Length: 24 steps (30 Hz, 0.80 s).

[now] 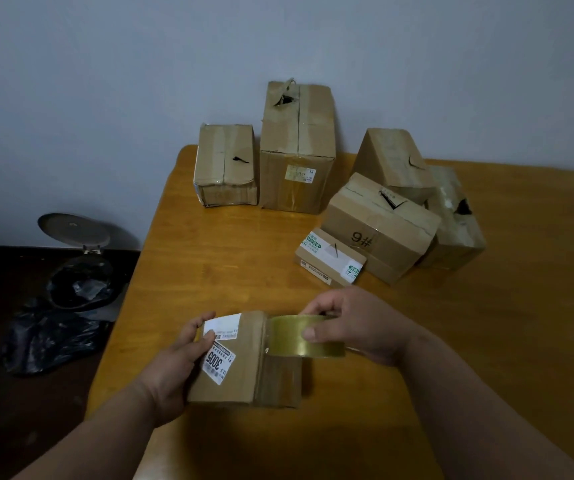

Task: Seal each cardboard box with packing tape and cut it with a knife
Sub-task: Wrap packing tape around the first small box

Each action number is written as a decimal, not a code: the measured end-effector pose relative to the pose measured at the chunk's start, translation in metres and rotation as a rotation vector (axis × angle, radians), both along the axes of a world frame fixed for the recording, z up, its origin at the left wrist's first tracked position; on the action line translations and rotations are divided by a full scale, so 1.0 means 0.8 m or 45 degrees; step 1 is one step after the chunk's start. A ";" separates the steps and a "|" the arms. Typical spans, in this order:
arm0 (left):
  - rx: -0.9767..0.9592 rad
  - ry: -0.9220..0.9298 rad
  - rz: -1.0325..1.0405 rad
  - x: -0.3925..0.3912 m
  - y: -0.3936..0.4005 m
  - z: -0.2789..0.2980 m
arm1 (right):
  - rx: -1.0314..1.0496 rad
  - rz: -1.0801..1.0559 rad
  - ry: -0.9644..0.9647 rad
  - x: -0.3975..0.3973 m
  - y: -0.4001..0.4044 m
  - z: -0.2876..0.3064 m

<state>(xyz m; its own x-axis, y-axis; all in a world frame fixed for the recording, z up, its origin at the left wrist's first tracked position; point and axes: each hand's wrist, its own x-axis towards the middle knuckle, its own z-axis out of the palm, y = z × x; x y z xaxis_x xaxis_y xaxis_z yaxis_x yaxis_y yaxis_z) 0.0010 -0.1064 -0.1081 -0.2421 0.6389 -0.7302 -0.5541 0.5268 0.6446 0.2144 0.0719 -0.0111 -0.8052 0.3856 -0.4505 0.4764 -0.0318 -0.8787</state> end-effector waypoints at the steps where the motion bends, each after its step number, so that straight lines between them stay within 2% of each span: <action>1: -0.006 0.023 0.006 0.002 0.000 0.001 | 0.041 -0.012 0.007 -0.003 -0.001 0.002; 3: -0.012 0.236 -0.016 -0.001 0.006 0.004 | 0.107 -0.061 0.045 -0.013 -0.008 0.004; 6: -0.049 0.849 -0.281 -0.017 0.013 0.016 | 0.195 -0.122 0.095 -0.035 -0.024 0.003; 7: -0.027 0.869 -0.341 -0.018 0.013 0.023 | 0.215 -0.129 0.085 -0.044 -0.029 0.003; 11: -0.011 0.352 -0.470 -0.013 0.000 0.046 | 0.300 -0.112 0.045 -0.070 -0.041 -0.002; 14: 0.021 0.156 -0.474 -0.012 -0.010 0.053 | 0.336 -0.123 0.046 -0.074 -0.041 -0.006; 18: 0.035 0.223 -0.607 -0.006 -0.004 0.055 | 0.348 -0.097 0.023 -0.081 -0.045 -0.006; 21: 0.040 0.269 -0.506 -0.001 -0.005 0.046 | 0.346 -0.001 0.012 -0.083 -0.048 0.000; 24: 0.074 0.269 -0.376 -0.006 -0.019 0.031 | 0.190 0.139 0.048 -0.077 -0.047 0.005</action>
